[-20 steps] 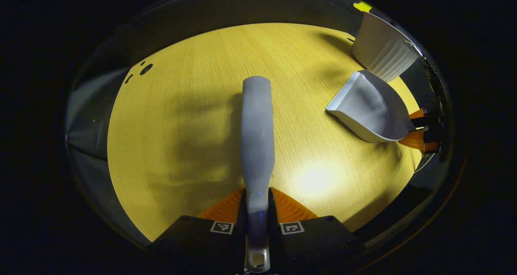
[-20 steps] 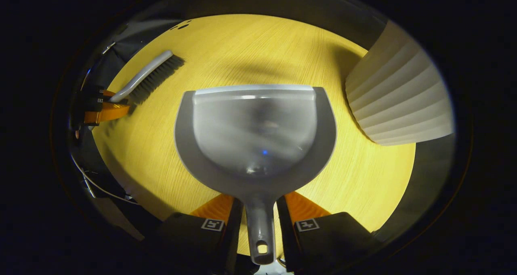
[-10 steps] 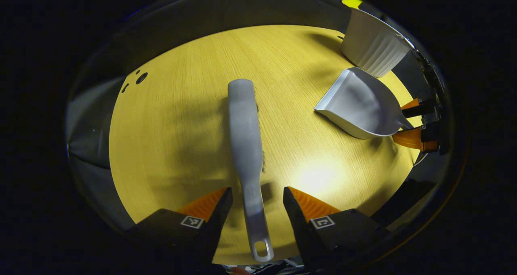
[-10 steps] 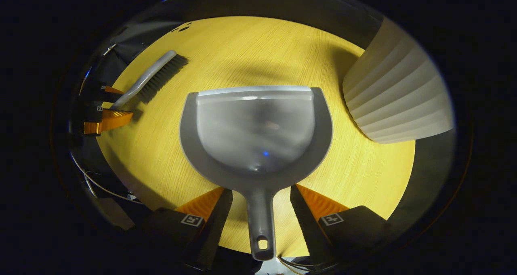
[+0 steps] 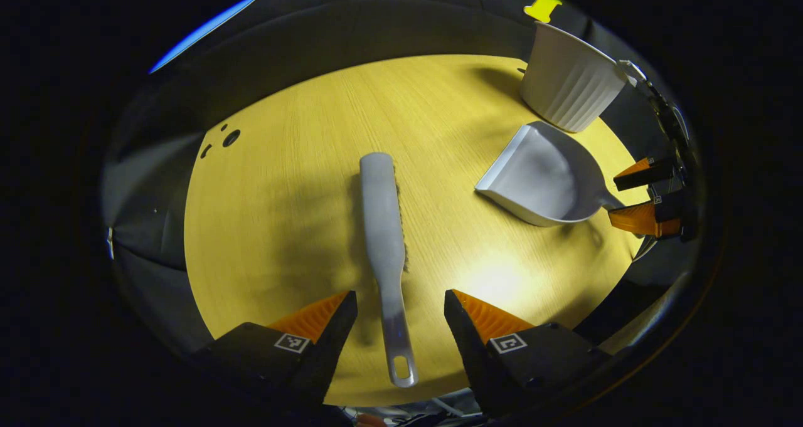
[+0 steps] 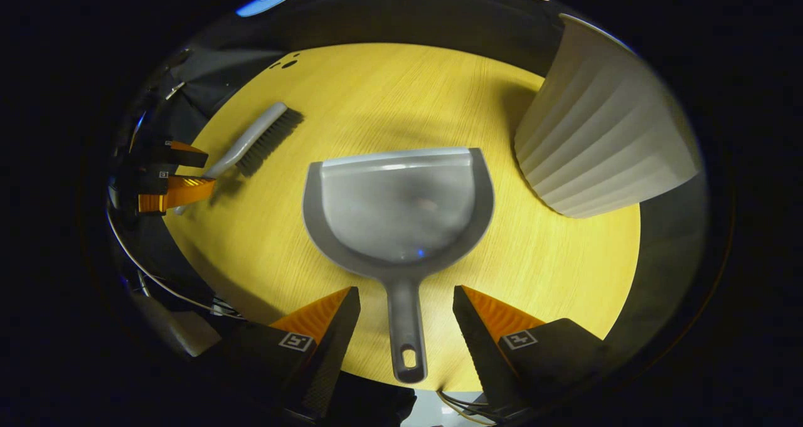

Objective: Pick up the small broom and dustpan from the desktop, sweep the trash into the dustpan with the broom, and then empty the trash into the garbage bin.

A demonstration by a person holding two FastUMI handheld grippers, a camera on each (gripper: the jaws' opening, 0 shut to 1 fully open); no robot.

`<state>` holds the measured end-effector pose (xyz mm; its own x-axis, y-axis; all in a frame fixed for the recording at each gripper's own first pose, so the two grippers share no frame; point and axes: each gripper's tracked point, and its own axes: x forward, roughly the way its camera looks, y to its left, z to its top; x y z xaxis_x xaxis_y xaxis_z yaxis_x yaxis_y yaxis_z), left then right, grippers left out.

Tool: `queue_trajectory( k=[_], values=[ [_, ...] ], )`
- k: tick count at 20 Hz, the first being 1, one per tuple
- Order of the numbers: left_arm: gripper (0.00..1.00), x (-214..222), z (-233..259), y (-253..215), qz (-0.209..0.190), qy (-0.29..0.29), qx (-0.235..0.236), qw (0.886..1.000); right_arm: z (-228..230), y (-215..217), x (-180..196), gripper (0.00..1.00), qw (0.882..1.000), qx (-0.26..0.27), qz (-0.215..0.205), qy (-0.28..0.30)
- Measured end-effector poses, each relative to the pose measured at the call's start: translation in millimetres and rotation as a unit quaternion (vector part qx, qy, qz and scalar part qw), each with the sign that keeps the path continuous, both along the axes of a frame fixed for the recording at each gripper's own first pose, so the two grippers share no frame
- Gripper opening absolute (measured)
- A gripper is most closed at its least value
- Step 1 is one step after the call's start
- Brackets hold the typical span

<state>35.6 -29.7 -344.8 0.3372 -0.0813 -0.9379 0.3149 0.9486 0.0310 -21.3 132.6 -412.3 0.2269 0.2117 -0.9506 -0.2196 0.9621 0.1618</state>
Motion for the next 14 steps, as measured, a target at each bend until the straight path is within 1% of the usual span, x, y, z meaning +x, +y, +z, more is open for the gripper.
queue_trajectory(
  k=[3, 5, 8, 11, 14],
  values=[
    [0.88, -2.5, 22.1, -1.4, -0.002, -0.016, 0.0, 1.0, 20.0, -3.4, 1.1, 0.93, 1.0, 0.015, -0.018, -0.02],
    [0.89, -3.1, 28.1, -3.2, -0.003, -0.023, 0.0, 1.0, 35.2, -6.0, 3.6, 0.93, 0.999, 0.025, -0.029, -0.039],
    [0.89, -7.1, 43.4, -7.9, -0.001, -0.04, -0.004, 0.999, 57.1, -8.7, 9.7, 0.95, 0.995, 0.046, -0.042, -0.077],
    [0.88, -7.9, 59.6, -11.9, 0.015, -0.066, -0.017, 0.998, 78.3, -15.8, 12.3, 0.96, 0.991, 0.053, -0.048, -0.115],
    [0.89, -11.4, 76.0, -12.8, 0.035, -0.086, -0.028, 0.995, 92.5, -18.0, 8.8, 0.96, 0.988, 0.059, -0.048, -0.134]
  ],
)
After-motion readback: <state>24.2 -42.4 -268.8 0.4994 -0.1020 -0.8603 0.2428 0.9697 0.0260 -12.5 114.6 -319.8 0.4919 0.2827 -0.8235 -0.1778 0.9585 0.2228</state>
